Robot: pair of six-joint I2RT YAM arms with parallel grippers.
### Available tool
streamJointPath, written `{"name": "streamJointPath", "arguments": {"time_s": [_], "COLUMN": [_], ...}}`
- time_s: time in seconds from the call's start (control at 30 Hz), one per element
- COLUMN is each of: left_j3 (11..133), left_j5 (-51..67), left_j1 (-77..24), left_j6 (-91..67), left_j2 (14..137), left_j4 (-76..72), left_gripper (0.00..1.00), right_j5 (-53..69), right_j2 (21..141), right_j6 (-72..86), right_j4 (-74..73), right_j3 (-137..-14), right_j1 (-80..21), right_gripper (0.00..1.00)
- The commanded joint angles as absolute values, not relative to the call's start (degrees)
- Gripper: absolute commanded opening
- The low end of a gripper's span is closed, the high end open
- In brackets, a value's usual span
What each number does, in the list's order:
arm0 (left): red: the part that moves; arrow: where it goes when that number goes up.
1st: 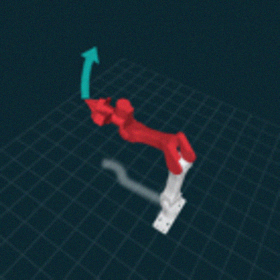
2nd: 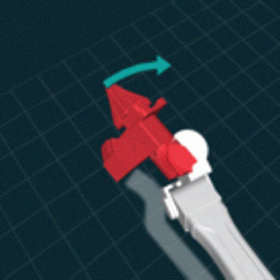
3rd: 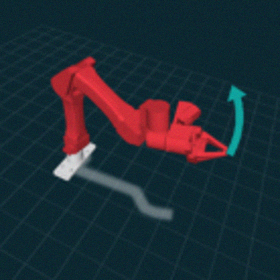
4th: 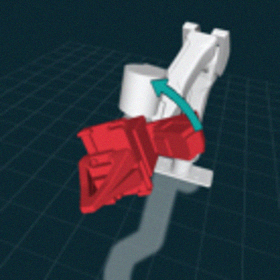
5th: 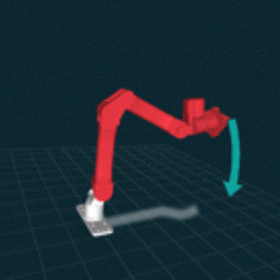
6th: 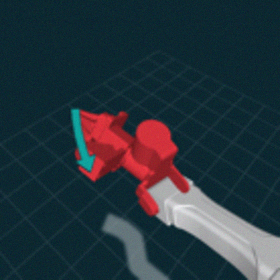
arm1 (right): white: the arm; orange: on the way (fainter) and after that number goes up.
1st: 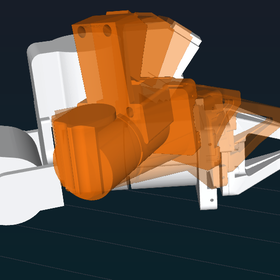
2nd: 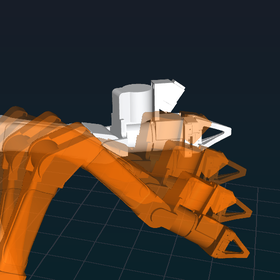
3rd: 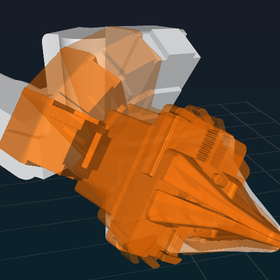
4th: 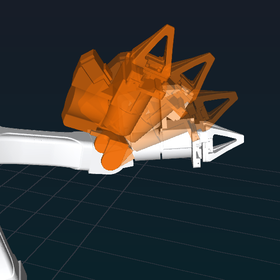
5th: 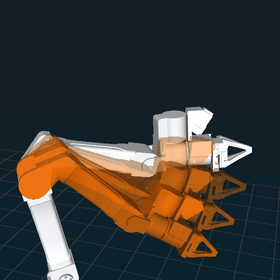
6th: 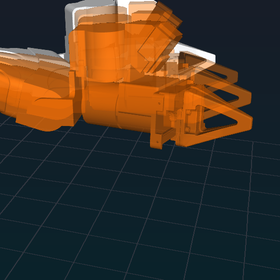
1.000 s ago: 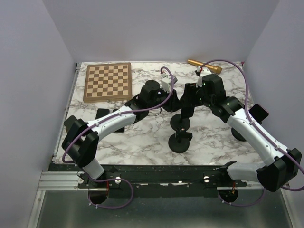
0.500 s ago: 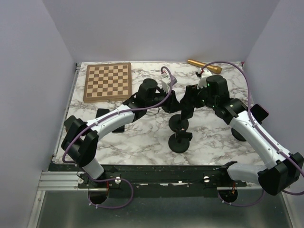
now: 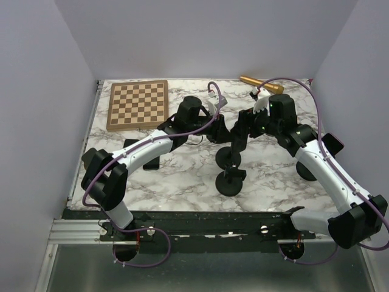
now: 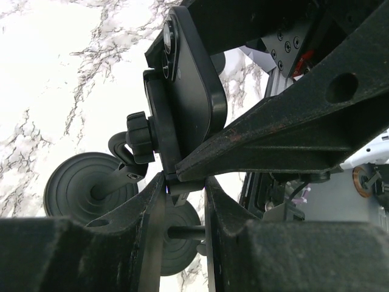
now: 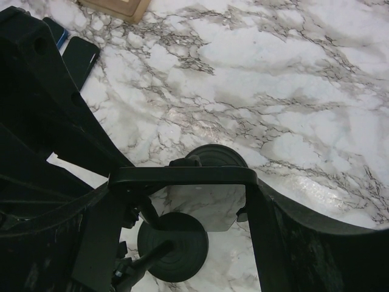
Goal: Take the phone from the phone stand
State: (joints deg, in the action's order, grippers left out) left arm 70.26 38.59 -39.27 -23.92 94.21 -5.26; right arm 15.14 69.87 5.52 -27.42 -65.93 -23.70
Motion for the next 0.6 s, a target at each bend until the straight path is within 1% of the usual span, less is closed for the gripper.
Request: {"name": "streamJointPath", "arguments": {"time_s": [0.0,0.17,0.33,0.47,0.57], "left_j3": [69.9,66.66,65.6,62.25,59.84], "left_j5": [28.13,30.06,32.2,33.2,33.71], "left_j1": [-37.0,-36.65,-35.45,-34.89,-34.89], "left_j6": [-25.33,-24.99,-24.08,-24.11,-24.06], "left_j2": [97.13,96.65,97.93,96.29,94.7], "left_j4": [-5.11,-12.09,-12.75,-16.08,-19.33], "left_gripper": [0.0,0.0,0.0,0.0,0.0], "right_j5": [30.34,33.57,34.36,34.06,37.59], "right_j2": [67.3,66.71,66.76,66.01,65.85], "right_j6": [7.07,5.81,5.0,6.13,6.32], "right_j4": [-25.75,-27.59,-27.5,-26.08,-25.15], "right_j3": [-67.67,-69.11,-68.57,-67.81,-67.59], "right_j1": [-25.05,-25.03,-25.0,-25.04,-25.01], "right_gripper": [0.01,0.01,0.01,0.01,0.01]}}
